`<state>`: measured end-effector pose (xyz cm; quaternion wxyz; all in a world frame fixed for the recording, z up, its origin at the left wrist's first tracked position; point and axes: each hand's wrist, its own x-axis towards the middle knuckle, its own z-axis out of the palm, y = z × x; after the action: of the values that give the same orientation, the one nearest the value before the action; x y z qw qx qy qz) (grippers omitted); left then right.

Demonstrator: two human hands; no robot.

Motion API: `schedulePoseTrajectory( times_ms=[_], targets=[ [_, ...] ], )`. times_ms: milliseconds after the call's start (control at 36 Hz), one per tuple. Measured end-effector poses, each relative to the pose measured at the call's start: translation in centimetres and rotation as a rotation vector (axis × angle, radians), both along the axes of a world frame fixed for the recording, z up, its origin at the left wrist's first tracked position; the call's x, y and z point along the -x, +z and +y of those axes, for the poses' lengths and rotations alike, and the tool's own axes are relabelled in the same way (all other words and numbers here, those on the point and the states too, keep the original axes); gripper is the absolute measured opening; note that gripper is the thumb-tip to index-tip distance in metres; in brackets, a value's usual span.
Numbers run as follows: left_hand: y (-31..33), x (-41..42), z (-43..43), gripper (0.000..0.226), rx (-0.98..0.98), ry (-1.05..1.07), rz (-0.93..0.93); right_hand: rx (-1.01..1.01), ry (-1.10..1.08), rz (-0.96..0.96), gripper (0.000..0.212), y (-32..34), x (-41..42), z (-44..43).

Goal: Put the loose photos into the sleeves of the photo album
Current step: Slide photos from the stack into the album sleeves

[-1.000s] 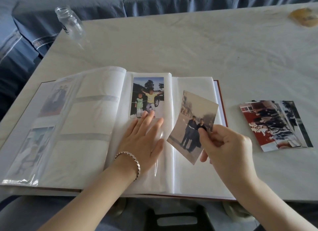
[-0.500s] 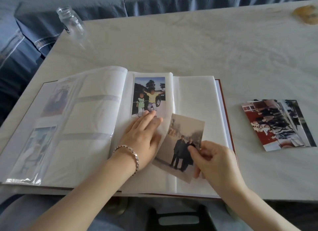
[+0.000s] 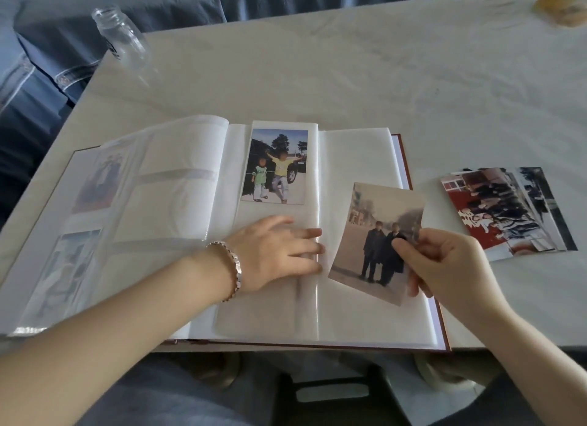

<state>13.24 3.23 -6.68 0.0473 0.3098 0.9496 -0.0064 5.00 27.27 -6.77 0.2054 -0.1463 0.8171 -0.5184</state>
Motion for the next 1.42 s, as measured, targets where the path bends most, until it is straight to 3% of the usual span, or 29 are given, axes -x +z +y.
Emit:
schedulePoseTrajectory(
  times_ms=[56,222,528,778,944,1167,1250,1306,1361,1417],
  targets=[
    [-0.8,0.0,-0.9,0.042,-0.036,-0.034,0.121,0.006,0.002,-0.021,0.015,0.0,-0.1,0.0],
    [-1.4,0.8,-0.7,0.028,-0.166,-0.083,0.221,0.054,-0.019,-0.052,0.013,0.5,-0.4,-0.3],
    [-1.8,0.5,-1.5,0.012,-0.242,-0.136,0.227,0.031,-0.009,-0.069,0.012,0.4,-0.7,0.1],
    [-1.6,1.0,-1.9,0.027,-0.12,-0.165,0.211,0.034,-0.007,-0.07,0.009,0.4,-0.8,-0.3],
    [-1.8,1.4,-1.4,0.026,-0.152,-0.149,0.275,0.102,-0.083,-0.103,0.01,1.0,-1.6,-1.1],
    [-1.3,1.0,-1.5,0.017,-0.201,-0.116,0.303,0.015,0.113,-0.223,0.012,0.7,-3.2,-2.6],
    [-1.1,0.7,-1.8,0.017,-0.189,-0.065,0.195,-0.061,0.185,-0.308,0.013,0.3,-3.4,-3.1],
    [-1.0,0.7,-2.5,0.031,-0.072,0.038,0.157,-0.09,0.212,-0.349,0.012,0.2,-3.5,-3.2],
    [-0.2,0.9,-3.2,0.05,0.095,0.226,0.067,-0.104,0.231,-0.377,0.013,0.1,-3.4,-3.1],
    [0.3,1.3,-4.0,0.055,0.22,0.441,-0.043,-0.111,0.246,-0.391,0.016,0.3,-3.3,-3.0]
  ],
)
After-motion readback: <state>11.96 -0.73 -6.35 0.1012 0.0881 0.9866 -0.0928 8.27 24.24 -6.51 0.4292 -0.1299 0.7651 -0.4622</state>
